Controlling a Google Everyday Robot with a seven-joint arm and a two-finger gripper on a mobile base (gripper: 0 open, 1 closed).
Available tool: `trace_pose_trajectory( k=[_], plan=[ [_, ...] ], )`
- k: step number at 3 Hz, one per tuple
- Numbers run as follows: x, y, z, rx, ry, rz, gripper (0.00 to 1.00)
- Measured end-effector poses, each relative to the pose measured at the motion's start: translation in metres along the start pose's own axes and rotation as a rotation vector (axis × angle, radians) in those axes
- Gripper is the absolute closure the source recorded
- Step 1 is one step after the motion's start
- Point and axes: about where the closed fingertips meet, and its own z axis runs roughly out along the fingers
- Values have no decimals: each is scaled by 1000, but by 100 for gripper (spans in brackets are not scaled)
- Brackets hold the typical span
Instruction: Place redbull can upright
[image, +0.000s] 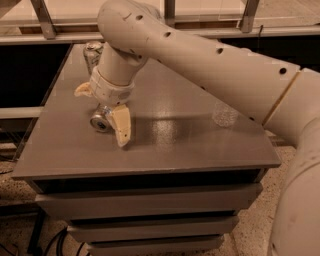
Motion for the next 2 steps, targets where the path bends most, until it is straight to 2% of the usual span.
trace_pose_trajectory(
  k=[1, 2],
  plan=[
    [6, 0, 2, -5, 0, 3, 18],
    [5, -1, -1, -5, 0, 3, 43]
  ],
)
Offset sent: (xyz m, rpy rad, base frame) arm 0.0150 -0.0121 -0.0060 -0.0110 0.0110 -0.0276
